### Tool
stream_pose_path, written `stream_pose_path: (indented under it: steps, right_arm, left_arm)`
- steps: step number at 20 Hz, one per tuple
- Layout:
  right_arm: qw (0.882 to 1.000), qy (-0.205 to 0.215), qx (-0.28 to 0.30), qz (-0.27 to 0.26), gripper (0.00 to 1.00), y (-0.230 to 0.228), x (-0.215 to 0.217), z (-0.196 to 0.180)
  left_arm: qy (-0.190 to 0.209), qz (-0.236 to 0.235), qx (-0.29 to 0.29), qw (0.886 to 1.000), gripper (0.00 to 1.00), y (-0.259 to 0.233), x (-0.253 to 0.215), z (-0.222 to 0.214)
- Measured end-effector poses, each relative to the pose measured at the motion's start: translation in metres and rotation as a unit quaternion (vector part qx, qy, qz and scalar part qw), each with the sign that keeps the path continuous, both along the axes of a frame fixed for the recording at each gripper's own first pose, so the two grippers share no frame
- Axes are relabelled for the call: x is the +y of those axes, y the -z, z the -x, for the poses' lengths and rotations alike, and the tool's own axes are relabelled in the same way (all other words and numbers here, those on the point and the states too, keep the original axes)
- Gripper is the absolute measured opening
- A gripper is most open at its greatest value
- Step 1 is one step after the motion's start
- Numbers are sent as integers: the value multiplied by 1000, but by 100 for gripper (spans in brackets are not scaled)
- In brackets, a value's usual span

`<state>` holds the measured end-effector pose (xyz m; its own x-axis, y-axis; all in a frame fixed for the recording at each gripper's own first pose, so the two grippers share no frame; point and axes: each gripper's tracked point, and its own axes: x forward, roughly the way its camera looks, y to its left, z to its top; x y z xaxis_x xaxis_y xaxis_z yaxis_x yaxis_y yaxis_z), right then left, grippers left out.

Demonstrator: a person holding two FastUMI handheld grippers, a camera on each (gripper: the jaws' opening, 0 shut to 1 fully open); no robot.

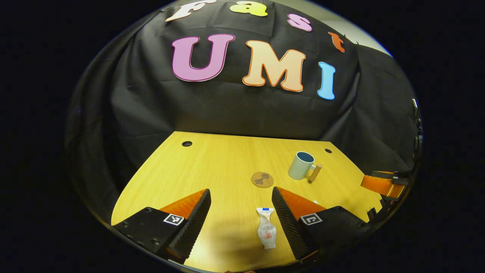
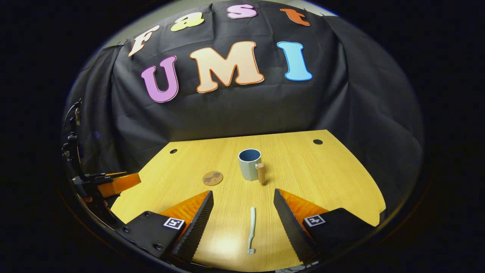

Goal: Put the toothbrush and toothpaste on the desktop into the cup, then pick up the cup and place it on the coaster on the desktop.

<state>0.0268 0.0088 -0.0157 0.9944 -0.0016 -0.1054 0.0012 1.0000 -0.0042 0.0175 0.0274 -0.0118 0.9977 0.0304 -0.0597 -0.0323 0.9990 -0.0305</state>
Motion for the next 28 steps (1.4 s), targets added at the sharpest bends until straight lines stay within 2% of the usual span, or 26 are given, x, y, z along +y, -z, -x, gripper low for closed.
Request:
stream_pose_path:
  steps: [6,7,11,12,13,14,15,17,18,19,20,21,23,26,27,28]
  right_arm:
    - [999,2,32,7,98,17,0,-8]
    - [999,2,41,13,95,23,0,-10]
    - [996,-3,87,35,95,44,4,-19]
    - [994,-5,99,39,98,48,5,-21]
    - [993,-4,111,41,95,54,5,-26]
    - [991,-5,123,43,99,60,6,-31]
    - [990,-4,137,44,95,65,7,-37]
    - [986,-2,161,52,99,75,5,-49]
    - [984,-1,172,57,94,79,4,-56]
    - [981,0,181,63,98,84,2,-63]
    - [979,1,194,67,94,88,0,-69]
    - [976,1,206,70,99,93,-3,-73]
    - [971,-2,231,69,99,102,-4,-84]
    - [959,-2,274,66,99,118,-8,-96]
    - [954,2,290,69,94,125,-11,-100]
    - [949,7,306,71,94,131,-14,-101]
  left_arm:
    - [8,9,14,1000,95,8,0,-3]
    - [7,11,18,1000,95,10,2,-3]
    - [3,4,21,1000,95,11,13,-3]
    - [1,0,21,1000,95,12,17,-3]
    - [-2,-1,22,1000,95,12,20,-5]
    - [-4,1,24,1000,95,12,24,-6]
    - [-5,4,27,1000,95,13,26,-6]
    - [-6,3,31,999,95,16,29,-4]
    - [-8,1,34,999,95,19,32,-4]
    - [-10,1,40,999,95,22,35,-2]
    - [-14,2,43,999,95,25,39,-1]
    - [-16,7,47,999,95,27,43,0]
    - [-25,15,57,998,95,34,50,1]
    - [-41,23,65,997,95,41,64,1]
    - [-45,24,67,996,95,42,68,0]
    - [-50,26,68,996,95,44,71,-1]
